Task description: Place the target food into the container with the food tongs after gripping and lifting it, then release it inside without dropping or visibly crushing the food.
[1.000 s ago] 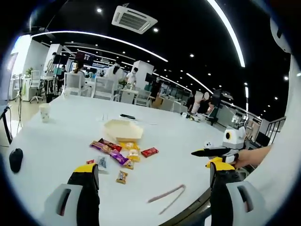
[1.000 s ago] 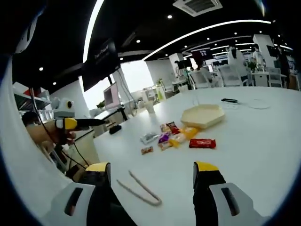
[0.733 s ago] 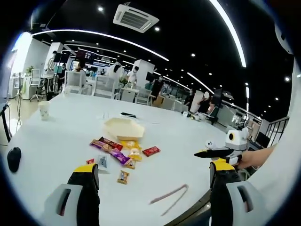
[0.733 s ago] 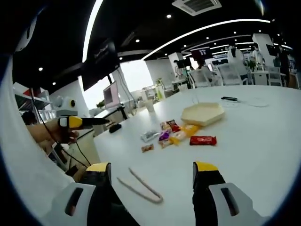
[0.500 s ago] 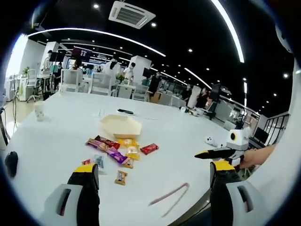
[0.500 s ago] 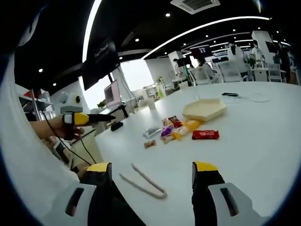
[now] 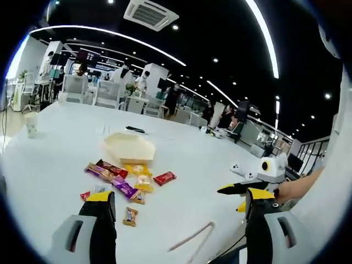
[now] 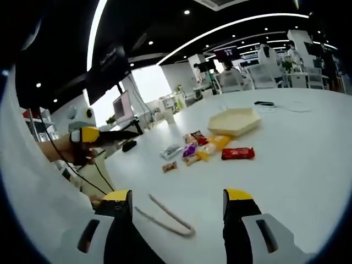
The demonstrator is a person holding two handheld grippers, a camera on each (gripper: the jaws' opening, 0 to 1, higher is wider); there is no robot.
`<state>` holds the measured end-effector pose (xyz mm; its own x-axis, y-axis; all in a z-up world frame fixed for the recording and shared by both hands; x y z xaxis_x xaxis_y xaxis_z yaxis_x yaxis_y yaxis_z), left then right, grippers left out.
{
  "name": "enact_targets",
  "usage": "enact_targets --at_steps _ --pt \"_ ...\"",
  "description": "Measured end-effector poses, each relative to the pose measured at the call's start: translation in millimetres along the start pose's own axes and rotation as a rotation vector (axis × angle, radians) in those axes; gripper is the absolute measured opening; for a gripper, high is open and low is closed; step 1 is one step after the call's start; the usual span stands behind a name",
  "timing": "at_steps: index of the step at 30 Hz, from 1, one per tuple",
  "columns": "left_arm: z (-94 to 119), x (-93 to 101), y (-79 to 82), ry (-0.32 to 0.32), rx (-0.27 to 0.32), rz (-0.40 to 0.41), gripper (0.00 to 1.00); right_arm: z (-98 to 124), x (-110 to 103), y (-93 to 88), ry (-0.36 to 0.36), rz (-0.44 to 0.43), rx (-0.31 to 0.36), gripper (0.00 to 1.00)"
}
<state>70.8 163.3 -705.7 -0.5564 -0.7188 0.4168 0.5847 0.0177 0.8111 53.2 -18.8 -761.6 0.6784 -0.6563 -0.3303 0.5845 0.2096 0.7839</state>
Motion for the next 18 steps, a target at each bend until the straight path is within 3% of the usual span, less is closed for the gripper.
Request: enact_targets --at_steps 5,11,18 --pt "1.3 -10.6 3.3 -0.009 -0.016 -0.05 0.99 -9.4 5.1 0.8 -0.011 0.002 -0.022 0.67" --pt "5.2 -29.3 2.2 -0.023 -0.032 -0.055 0.99 -20.5 5.8 3.3 -0.034 -0.017 -0.016 0.67" --pt "0.5 -34.6 -3.9 -0.039 -0.057 -0.082 0.99 -30.7 -1.2 -1.8 -0.038 -0.027 -0.054 0.65"
Point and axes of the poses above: the point that each gripper's makers call its tool centre point, and the gripper's own axes: z roughly backward along the fingers, x roughly to its right, y roughly out of its top, the point moved 2 cm from there along z, roughly backward along the fingers, and after that the axes turned 11 degrees about -x, right-handed, at the moved point
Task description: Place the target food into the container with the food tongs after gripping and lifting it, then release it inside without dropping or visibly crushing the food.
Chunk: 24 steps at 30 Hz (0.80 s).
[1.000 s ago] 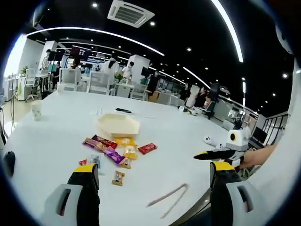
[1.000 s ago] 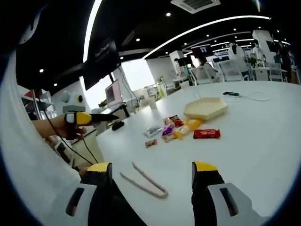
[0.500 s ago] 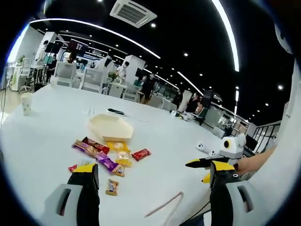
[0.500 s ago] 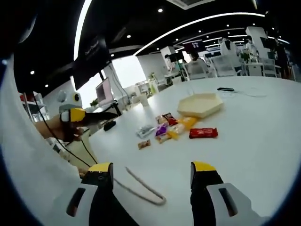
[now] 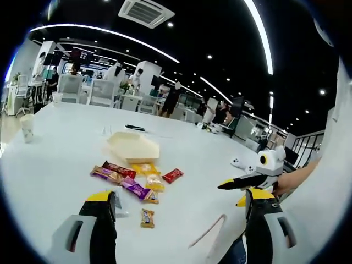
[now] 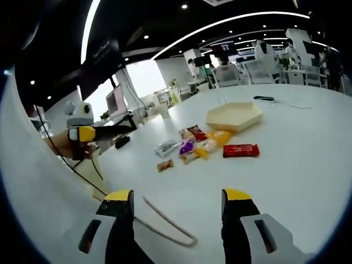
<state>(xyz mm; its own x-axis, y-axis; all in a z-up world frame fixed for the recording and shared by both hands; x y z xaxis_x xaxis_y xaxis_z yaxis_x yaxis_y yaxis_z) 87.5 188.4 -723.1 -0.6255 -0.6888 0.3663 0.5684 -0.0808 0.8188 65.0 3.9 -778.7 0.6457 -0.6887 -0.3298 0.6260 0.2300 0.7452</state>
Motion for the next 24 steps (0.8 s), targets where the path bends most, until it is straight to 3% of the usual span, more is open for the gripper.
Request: enact_targets --at_steps 4,12,16,19,24 --pt "-7.2 -4.8 -4.3 -0.012 0.0 -0.013 0.99 5.0 0.7 8.3 -0.013 -0.034 0.025 0.65" --pt "-7.3 -3.5 -11.5 -0.038 0.005 -0.012 0.99 -1.2 3.3 5.8 -0.021 0.011 -0.024 0.65" --pt "-7.9 -8.0 -15.6 -0.023 -0.012 -0.007 0.99 -4.3 7.0 2.2 -0.008 0.019 -0.048 0.63" --pt "-7.2 -7.9 -13.2 -0.021 0.009 -0.001 0.99 -4.3 2.8 3.2 0.017 0.051 -0.059 0.62" --pt "-12.0 -3.2 -19.1 -0.028 0.005 0.014 0.99 -5.6 -3.2 2.3 0.062 0.043 -0.045 0.66"
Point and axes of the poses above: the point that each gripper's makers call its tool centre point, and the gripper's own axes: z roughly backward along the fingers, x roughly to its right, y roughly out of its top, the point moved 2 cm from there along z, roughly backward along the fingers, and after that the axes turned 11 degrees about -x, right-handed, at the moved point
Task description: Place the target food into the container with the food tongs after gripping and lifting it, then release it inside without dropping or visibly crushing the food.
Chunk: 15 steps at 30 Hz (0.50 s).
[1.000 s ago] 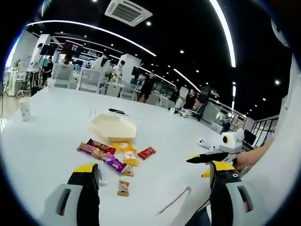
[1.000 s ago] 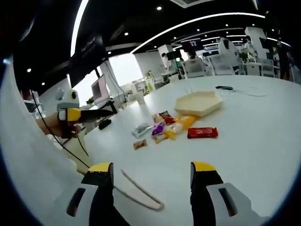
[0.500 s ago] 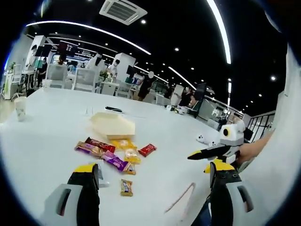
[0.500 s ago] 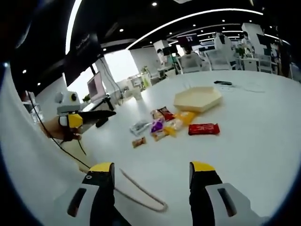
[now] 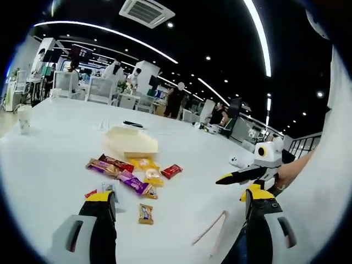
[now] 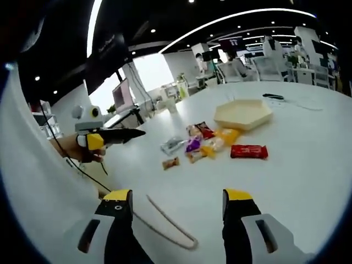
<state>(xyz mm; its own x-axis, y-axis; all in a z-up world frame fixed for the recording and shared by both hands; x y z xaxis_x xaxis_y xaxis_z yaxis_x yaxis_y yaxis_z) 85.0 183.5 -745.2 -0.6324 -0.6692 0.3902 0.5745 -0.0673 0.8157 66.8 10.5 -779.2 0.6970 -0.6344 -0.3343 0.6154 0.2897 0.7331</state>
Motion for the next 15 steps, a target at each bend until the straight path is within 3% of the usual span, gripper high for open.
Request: enact_targets --at_steps 6,9,12,14,15 --pt "-2.6 0.3 -3.1 0.005 -0.01 0.002 0.99 -5.5 -1.5 -20.1 -0.001 0.107 -0.091 0.64" --pt "-2.3 -0.2 1.2 0.007 0.005 0.001 0.99 -8.0 -0.6 -23.7 0.005 0.107 -0.093 0.62" --pt "-5.9 -0.9 -2.2 0.001 -0.016 -0.013 0.99 -7.8 -6.2 -21.8 0.032 0.098 -0.082 0.62" --pt "-7.2 -2.3 -2.8 -0.001 -0.018 0.002 0.99 -8.0 -8.6 -21.6 0.04 0.108 -0.081 0.61" --pt "-8.9 2.9 -2.6 -0.033 -0.019 0.036 0.99 -10.2 -8.3 -23.1 0.04 0.132 -0.093 0.61"
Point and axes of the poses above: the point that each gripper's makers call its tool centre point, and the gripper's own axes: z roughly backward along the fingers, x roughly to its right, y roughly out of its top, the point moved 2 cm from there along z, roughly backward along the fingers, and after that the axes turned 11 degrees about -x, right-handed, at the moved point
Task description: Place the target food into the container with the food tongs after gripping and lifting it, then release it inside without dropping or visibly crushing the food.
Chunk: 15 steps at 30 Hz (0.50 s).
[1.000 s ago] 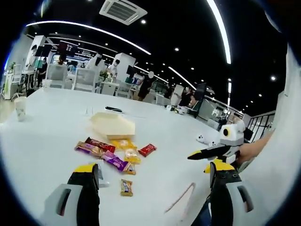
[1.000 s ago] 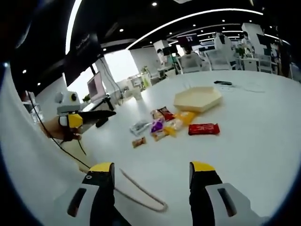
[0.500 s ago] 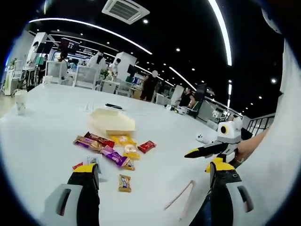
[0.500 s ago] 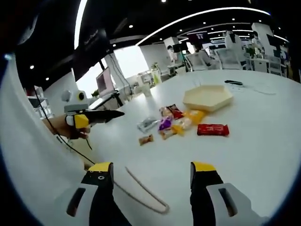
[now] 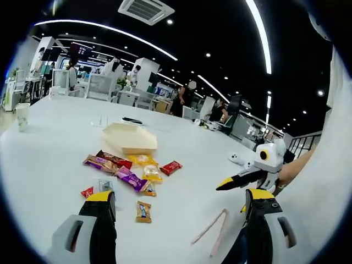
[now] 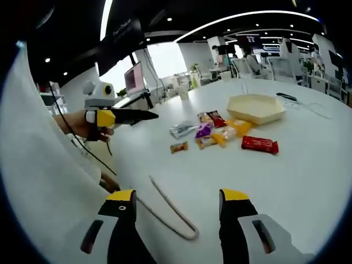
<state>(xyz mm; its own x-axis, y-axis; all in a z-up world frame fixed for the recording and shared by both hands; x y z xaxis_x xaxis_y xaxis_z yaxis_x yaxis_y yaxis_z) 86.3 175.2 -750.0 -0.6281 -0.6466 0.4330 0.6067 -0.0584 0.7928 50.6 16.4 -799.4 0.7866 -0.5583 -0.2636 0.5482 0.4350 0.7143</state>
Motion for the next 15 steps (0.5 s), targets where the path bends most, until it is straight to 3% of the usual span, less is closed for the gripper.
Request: enact_targets --at_steps 9,15 --pt "-8.0 5.5 -10.6 0.009 -0.047 -0.042 0.99 -9.8 -1.0 -19.3 0.012 0.081 -0.085 0.59" --pt "-8.0 7.3 -11.9 0.012 -0.024 -0.066 0.99 -19.6 -1.1 -30.2 0.018 0.147 -0.137 0.53"
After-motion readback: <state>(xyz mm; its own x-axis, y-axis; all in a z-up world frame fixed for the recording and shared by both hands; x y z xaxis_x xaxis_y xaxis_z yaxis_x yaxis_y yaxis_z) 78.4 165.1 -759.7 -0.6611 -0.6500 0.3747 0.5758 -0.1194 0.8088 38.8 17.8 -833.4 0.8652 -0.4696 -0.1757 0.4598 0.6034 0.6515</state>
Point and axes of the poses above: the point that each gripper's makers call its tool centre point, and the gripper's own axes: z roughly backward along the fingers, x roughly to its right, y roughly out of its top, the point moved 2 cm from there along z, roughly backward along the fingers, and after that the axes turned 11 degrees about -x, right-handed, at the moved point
